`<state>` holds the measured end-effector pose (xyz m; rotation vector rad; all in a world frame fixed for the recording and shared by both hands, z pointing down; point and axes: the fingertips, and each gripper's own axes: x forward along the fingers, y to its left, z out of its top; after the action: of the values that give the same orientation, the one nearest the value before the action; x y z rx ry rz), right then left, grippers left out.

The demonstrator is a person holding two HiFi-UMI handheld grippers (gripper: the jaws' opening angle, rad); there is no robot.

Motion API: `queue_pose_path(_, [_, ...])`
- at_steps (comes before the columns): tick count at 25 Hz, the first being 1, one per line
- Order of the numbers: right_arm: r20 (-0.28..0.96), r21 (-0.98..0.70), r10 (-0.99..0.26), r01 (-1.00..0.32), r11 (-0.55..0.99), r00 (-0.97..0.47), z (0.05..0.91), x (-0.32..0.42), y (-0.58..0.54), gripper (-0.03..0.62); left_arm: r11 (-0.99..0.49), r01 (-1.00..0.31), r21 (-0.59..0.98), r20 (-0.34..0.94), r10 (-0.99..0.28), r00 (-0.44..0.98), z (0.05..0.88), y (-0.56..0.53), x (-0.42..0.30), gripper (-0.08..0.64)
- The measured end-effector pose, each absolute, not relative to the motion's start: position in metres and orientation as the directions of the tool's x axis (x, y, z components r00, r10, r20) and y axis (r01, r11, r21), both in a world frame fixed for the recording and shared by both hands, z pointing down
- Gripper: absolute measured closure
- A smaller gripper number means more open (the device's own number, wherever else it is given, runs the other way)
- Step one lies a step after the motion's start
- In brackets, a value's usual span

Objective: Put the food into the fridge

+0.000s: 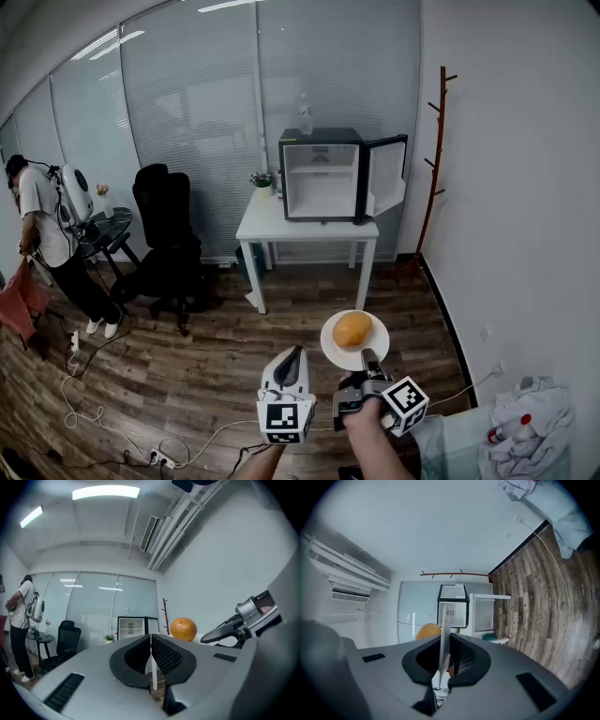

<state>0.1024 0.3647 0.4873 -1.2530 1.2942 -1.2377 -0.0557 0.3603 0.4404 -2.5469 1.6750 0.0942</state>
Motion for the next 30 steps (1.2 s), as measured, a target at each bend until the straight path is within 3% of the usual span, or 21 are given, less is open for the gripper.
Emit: queue_pose_path(30, [0.044, -0.997, -0.987, -0.075, -0.033, -0.151, 0.503, 0.179, 0.313, 0.549, -0.287, -0.957, -0.027, -0.104, -0.952, 0.289, 0.448, 0.314, 0.019, 0.529])
